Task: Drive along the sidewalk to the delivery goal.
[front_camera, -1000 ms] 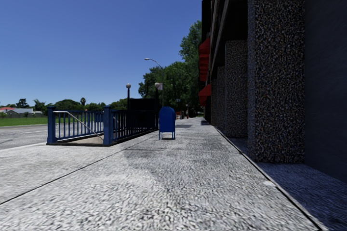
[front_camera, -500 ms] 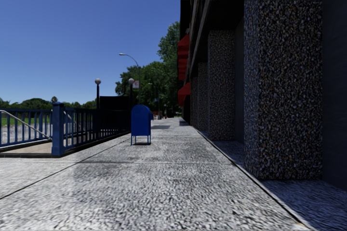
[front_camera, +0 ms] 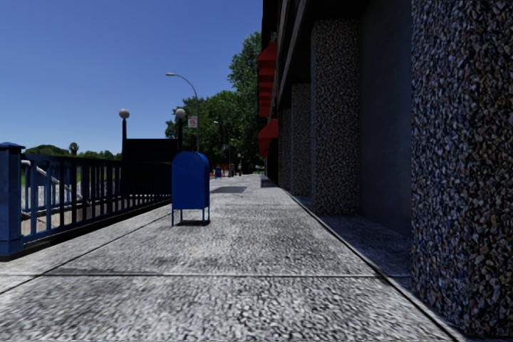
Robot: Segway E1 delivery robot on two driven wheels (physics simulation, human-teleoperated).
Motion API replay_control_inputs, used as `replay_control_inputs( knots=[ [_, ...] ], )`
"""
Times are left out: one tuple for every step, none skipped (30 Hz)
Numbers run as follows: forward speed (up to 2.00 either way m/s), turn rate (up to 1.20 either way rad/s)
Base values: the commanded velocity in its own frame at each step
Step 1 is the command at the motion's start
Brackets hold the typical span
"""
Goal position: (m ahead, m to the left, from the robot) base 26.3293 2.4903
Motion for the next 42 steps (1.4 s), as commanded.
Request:
replay_control_inputs(
  knots=[
    [2.0,0.0],
    [2.0,0.0],
    [2.0,0.0],
    [2.0,0.0],
    [2.0,0.0],
    [2.0,0.0],
    [2.0,0.0],
    [2.0,0.0],
    [2.0,0.0],
    [2.0,0.0],
    [2.0,0.0],
    [2.0,0.0],
    [2.0,0.0],
    [2.0,0.0],
    [2.0,0.0],
    [2.0,0.0],
    [2.0,0.0],
    [2.0,0.0],
    [2.0,0.0],
    [2.0,0.0],
    [2.0,0.0],
    [2.0,0.0],
    [2.0,0.0],
    [2.0,0.0],
    [2.0,0.0],
    [2.0,0.0],
    [2.0,0.0],
    [2.0,0.0],
    [2.0,0.0],
    [2.0,0.0],
    [2.0,0.0],
    [2.0,0.0],
    [2.0,0.0],
    [2.0,0.0],
    [2.0,0.0],
    [2.0,0.0],
    [2.0,0.0],
    [2.0,0.0],
    [2.0,0.0],
    [2.0,0.0],
    [2.0,0.0],
    [2.0,0.0]
  ],
)
